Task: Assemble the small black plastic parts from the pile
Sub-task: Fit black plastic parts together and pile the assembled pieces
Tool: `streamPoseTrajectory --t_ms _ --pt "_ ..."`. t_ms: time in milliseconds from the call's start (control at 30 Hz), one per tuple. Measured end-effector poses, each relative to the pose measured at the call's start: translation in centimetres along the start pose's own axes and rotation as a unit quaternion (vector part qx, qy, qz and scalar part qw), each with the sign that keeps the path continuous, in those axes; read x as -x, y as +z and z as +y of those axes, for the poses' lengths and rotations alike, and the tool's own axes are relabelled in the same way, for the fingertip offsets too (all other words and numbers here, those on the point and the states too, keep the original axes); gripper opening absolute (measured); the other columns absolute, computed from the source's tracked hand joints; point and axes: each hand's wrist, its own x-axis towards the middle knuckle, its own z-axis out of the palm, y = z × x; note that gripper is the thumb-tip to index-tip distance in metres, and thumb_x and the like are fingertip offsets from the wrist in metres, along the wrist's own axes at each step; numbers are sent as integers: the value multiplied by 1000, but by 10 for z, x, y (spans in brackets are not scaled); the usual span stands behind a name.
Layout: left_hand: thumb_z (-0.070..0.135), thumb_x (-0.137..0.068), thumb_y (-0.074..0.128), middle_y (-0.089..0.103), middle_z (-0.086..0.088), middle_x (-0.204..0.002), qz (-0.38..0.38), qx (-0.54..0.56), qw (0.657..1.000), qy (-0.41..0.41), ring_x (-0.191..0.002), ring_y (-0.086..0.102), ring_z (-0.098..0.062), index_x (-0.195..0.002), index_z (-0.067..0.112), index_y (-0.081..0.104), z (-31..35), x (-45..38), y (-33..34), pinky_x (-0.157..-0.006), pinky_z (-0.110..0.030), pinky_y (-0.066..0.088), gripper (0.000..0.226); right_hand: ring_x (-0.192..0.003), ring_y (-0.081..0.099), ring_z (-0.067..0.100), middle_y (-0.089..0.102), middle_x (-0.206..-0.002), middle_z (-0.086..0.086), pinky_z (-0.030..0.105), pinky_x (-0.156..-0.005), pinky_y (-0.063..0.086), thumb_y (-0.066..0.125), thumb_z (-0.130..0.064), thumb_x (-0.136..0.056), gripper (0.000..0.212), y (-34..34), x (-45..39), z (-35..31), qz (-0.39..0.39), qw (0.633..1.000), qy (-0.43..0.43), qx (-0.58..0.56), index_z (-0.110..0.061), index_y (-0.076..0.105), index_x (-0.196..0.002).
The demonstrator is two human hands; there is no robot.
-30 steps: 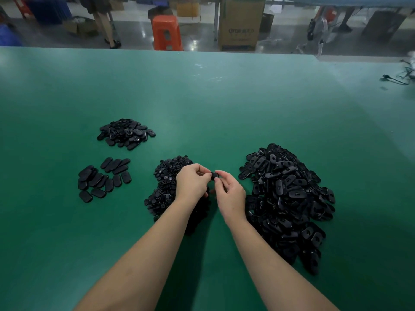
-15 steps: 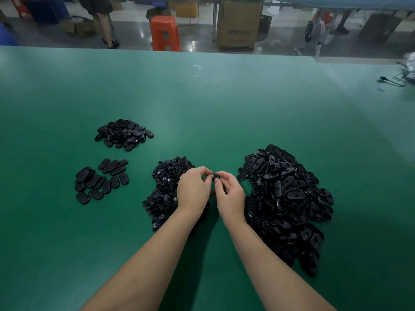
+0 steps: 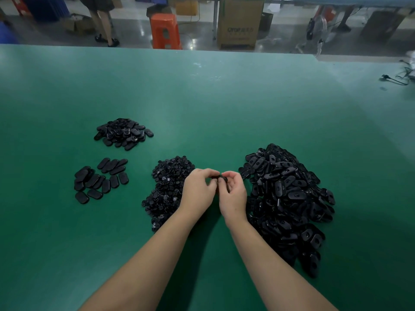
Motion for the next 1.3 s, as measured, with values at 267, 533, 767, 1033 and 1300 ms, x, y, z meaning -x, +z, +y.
streamPoseTrajectory --t_ms 267,533,767,1033,1300 --pt "16 -90 67 75 3 -85 -33 32 996 -81 -58 62 -10 -97 15 77 -4 -7 -3 -68 -30 57 11 -93 68 14 69 -96 -1 42 -88 56 54 -6 -98 27 1 0 0 -20 997 -14 76 -32 53 -96" --pt "19 -92 70 72 7 -71 -44 64 993 -88 -40 64 -15 -83 23 72 -4 -8 -8 -42 -16 43 10 -96 67 19 69 -101 -2 49 -90 54 52 -9 -100 26 2 2 -2 -33 993 -12 112 -35 53 -96" --pt "16 -91 68 68 7 -62 -48 23 996 -73 -42 65 -15 -84 15 72 -2 -8 -9 -48 -18 50 9 -100 65 14 69 -106 -7 39 -92 53 53 -8 -98 28 0 2 -5 -51 986 -28 155 -36 56 -101" --pt "15 -88 69 70 1 -55 -62 14 996 -63 -46 66 -9 -79 16 72 -4 -10 -13 -54 -14 51 10 -104 63 15 68 -110 -4 29 -91 49 51 -6 -98 26 0 2 -4 -61 980 -40 182 -28 60 -106" --pt "19 -85 71 71 4 -63 -53 7 997 -58 -56 69 -8 -78 17 73 -5 -10 -10 -63 -22 57 7 -103 62 16 68 -109 -4 34 -93 50 51 -6 -98 23 0 3 -5 -59 980 -29 189 -24 63 -106"
